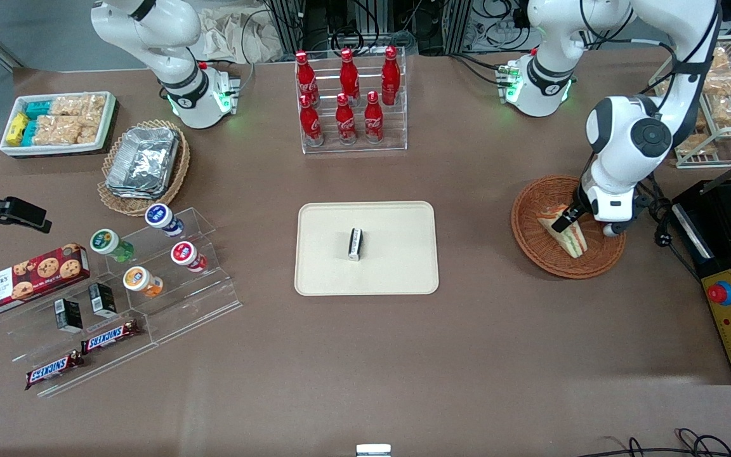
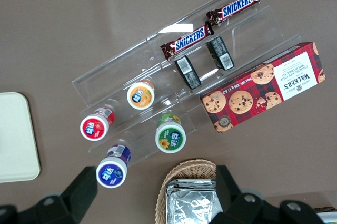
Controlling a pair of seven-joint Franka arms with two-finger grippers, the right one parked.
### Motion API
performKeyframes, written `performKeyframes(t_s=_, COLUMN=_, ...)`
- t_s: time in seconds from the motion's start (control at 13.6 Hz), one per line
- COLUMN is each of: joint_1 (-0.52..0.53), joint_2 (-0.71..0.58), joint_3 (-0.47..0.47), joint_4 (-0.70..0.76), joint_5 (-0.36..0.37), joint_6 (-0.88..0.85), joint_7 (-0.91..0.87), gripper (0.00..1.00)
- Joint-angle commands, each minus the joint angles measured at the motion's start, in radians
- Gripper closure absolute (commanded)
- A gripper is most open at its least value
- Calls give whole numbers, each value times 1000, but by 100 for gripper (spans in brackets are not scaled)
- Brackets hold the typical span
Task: Place sandwich from basket to tray
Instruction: 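Lower the left gripper and close it on the sandwich wedge, then lift the sandwich and carry it with the left gripper to the white tray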
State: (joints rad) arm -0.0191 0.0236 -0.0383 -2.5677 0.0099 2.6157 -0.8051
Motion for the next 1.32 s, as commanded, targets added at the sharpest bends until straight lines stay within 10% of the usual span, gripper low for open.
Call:
performKeyframes(t_s=0.0, joint_1=-1, joint_2=44, joint_3=-3, joint_4=-11, joint_5=22, joint_6=84, joint_7=-40, gripper=9)
performKeyframes(t_s=0.29, joint_1=-1, joint_2=52, joint_3=-3, joint_4=-11, joint_5=22, joint_6=99, joint_7=-36, gripper=100)
performKeyframes(t_s=0.81, joint_1=-4, joint_2=-148, joint_3=-11, joint_4=136, joint_5=32, joint_6=-311, joint_7=162, gripper=100)
performKeyframes(t_s=1.25, joint_1=-25, joint_2=-142, joint_3=-58, joint_4=639, joint_5=12, joint_6=-918, joint_7=281, gripper=100)
